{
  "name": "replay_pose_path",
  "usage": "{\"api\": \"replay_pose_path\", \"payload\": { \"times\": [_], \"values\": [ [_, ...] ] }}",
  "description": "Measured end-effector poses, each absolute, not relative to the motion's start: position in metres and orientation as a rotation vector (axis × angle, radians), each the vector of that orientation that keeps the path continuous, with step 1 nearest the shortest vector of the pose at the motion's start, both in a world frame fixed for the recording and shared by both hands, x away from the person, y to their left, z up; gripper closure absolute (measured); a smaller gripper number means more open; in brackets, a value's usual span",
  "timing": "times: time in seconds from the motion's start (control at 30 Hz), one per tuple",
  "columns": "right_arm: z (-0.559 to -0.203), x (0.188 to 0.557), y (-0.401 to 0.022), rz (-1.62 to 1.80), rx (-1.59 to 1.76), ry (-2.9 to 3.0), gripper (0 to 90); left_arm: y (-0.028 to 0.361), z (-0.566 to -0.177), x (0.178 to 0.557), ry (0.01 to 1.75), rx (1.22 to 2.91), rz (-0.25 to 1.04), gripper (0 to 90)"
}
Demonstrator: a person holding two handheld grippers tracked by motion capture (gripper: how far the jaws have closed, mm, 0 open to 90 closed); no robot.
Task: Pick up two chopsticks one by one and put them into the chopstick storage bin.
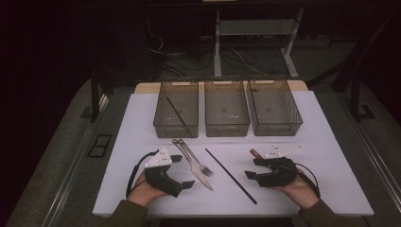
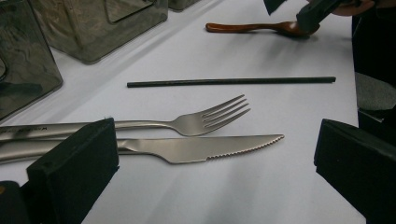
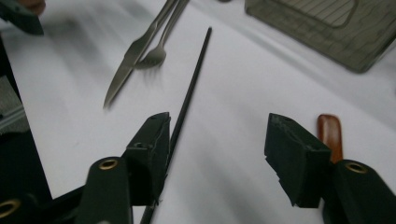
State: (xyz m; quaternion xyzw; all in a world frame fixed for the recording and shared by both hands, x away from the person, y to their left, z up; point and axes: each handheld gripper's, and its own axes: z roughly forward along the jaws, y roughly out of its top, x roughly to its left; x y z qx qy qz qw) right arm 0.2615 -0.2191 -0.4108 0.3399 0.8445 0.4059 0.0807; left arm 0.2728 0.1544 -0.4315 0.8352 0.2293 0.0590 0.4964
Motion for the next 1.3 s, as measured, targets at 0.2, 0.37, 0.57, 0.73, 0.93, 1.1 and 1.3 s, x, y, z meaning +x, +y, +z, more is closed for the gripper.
{"api": "replay_pose_path", "payload": {
  "times": [0.2, 0.37, 0.57, 0.73, 0.93, 1.1, 1.3],
  "values": [
    [-0.417, 0.252, -0.217, 1.186, 0.998, 2.560, 57.2, 0.154, -0.432, 0.273, 0.560, 2.021, 0.142, 0.0],
    [-0.421, 0.247, -0.213, 1.178, 1.000, 2.612, 63.5, 0.154, -0.432, 0.272, 0.559, 2.025, 0.143, 0.0],
    [-0.426, 0.243, -0.204, 1.123, 0.970, 2.676, 71.1, 0.155, -0.431, 0.272, 0.556, 2.029, 0.147, 0.0],
    [-0.432, 0.242, -0.197, 1.067, 0.940, 2.728, 73.7, 0.154, -0.431, 0.272, 0.559, 2.029, 0.143, 0.0],
    [-0.439, 0.240, -0.188, 0.993, 0.899, 2.761, 75.0, 0.154, -0.431, 0.272, 0.559, 2.026, 0.143, 0.0],
    [-0.439, 0.238, -0.186, 0.957, 0.872, 2.752, 77.1, 0.154, -0.431, 0.272, 0.558, 2.027, 0.143, 0.0],
    [-0.439, 0.236, -0.184, 0.935, 0.850, 2.744, 79.2, 0.154, -0.431, 0.272, 0.559, 2.029, 0.144, 0.0]
  ]
}}
